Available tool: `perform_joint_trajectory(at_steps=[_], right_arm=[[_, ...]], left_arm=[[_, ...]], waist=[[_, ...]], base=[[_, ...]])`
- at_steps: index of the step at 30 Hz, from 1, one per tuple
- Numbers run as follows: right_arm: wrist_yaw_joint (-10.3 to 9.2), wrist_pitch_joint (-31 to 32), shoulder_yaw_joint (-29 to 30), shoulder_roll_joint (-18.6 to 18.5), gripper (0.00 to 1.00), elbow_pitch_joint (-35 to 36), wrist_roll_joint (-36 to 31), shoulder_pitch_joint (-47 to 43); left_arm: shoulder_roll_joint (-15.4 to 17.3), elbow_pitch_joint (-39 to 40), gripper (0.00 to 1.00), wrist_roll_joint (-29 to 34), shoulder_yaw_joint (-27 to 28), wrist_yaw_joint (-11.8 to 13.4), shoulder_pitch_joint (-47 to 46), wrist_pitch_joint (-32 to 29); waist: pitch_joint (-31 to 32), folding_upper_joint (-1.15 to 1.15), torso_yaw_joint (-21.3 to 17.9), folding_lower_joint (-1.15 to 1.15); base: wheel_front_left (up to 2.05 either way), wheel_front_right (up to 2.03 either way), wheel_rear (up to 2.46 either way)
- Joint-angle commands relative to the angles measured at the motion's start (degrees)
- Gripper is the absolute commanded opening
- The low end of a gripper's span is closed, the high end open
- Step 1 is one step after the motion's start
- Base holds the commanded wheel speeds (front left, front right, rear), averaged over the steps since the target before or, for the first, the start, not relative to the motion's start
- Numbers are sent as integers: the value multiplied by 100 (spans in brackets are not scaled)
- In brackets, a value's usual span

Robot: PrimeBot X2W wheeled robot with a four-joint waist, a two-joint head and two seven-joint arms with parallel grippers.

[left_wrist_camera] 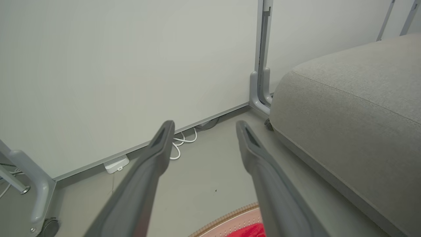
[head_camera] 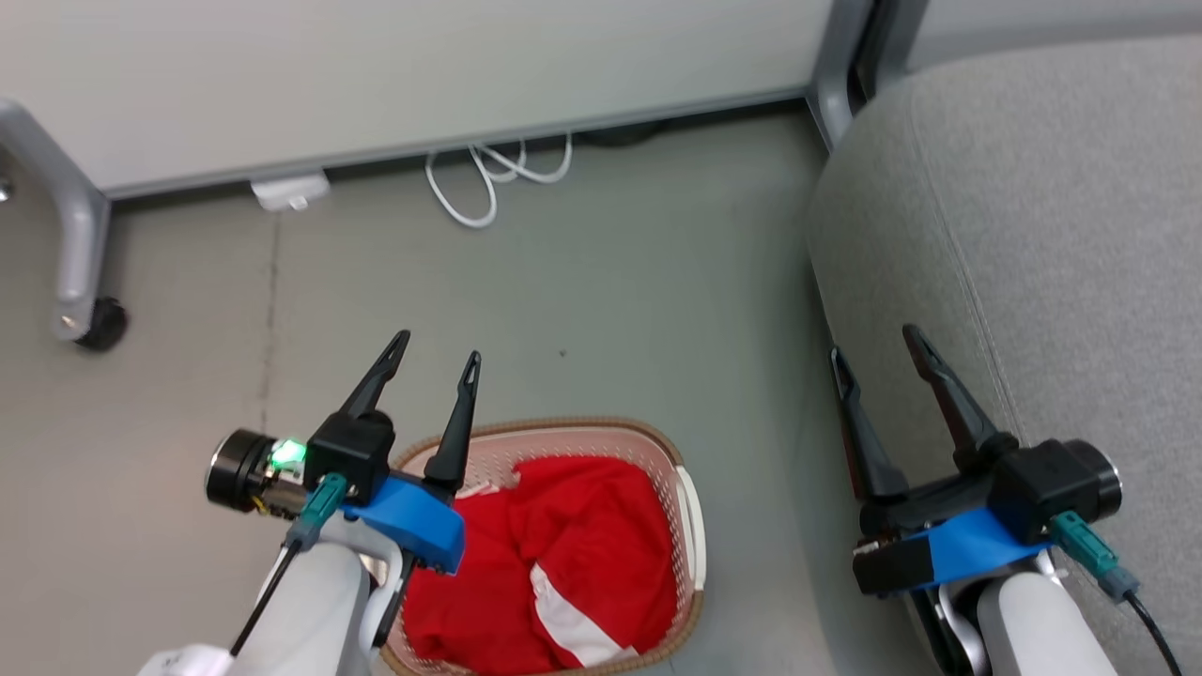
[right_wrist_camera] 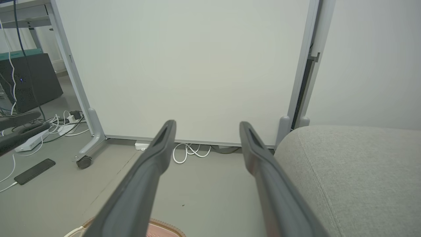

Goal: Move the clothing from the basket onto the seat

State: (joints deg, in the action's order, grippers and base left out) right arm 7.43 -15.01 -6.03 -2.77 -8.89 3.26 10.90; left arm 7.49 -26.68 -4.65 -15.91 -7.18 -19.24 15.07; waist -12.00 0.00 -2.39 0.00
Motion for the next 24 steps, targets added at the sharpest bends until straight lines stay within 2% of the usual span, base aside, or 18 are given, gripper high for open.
perform_joint_trajectory(at_steps=[1,13,24], right_arm=[[11,-26,4,-21,100,49,-9,142],[7,-24,-34,-18,100,324,93,730],[7,-24,-120,-18,100,561,182,1101]], left_arm=[[72,-101,100,3,-83,-37,-213,17],[616,-1159,100,-278,-1406,-28,-1316,17],[871,-2401,100,-624,-2710,-28,-2143,16]], waist=[[-382,0,-226,0],[-1589,0,-758,0],[-2522,0,-994,0]], base=[[0,0,0],[0,0,0],[0,0,0]])
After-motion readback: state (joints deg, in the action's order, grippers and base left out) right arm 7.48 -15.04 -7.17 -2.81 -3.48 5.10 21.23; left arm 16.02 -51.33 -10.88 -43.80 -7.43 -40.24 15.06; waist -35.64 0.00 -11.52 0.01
